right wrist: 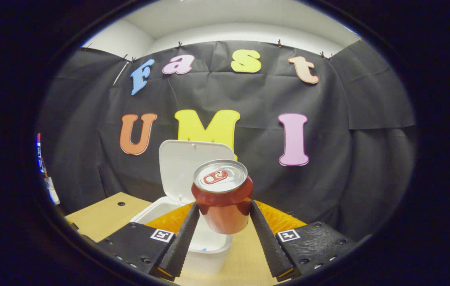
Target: Press the lid of the desktop garbage bin to open it, pick up the crumpled paper on the desktop and throw it into the bin, then pick up the pop can on the desktop and drop it into the bin, and finally close the garbage bin lid.
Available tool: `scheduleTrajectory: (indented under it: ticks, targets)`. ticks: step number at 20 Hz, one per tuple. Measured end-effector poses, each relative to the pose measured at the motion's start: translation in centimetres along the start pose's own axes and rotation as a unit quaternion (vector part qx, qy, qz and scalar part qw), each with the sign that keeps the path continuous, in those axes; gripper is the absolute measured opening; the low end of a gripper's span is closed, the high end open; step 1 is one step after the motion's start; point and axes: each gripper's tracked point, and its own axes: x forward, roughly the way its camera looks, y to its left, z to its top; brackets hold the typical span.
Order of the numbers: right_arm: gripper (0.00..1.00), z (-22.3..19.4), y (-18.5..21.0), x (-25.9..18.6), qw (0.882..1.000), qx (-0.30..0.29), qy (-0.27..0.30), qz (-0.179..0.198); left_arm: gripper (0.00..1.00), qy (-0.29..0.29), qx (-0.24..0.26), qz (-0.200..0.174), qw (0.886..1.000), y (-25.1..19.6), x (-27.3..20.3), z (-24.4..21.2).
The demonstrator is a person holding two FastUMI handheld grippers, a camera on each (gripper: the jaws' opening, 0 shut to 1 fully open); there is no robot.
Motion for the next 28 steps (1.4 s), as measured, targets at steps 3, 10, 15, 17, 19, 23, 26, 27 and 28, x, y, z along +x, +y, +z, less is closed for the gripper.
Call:
scheduleTrajectory:
  ticks: [3,10,15,17,19,23,26,27,28]
  targets:
    - [0.79,-0.6,1.1,2.2,1.0,-0.001,0.02,0.001,0.99,0.015,-0.012,0.005,1.0,1.0,0.8,-0.8]
    - [0.79,-1.1,5.7,6.7,0.998,0.011,0.065,0.018,0.99,0.021,-0.032,0.016,0.999,2.4,0.9,-0.8]
    - [0.79,-2.9,8.1,7.8,0.993,0.038,0.106,0.031,0.99,0.023,-0.034,0.018,0.999,3.0,0.9,-0.9]
    - [0.79,-3.0,8.1,7.8,0.993,0.042,0.11,0.028,0.99,0.031,-0.037,0.021,0.999,3.2,1.1,-1.3]
    - [0.79,-2.9,8.0,7.5,0.993,0.041,0.11,0.029,0.99,0.041,-0.04,0.023,0.998,3.4,1.2,-1.7]
    - [0.8,-2.5,8.0,6.7,0.994,0.03,0.104,0.034,0.99,0.046,-0.041,0.037,0.997,3.8,1.2,-1.8]
    - [0.8,-1.5,8.3,5.9,0.995,0.026,0.092,0.041,0.99,0.031,-0.036,0.043,0.998,3.8,0.9,-1.0]
    - [0.8,-1.2,8.3,5.6,0.995,0.023,0.088,0.044,0.99,0.028,-0.036,0.04,0.998,3.6,0.8,-0.9]
    - [0.8,-0.7,8.3,5.3,0.995,0.02,0.083,0.045,0.99,0.027,-0.035,0.038,0.998,3.4,0.8,-0.8]
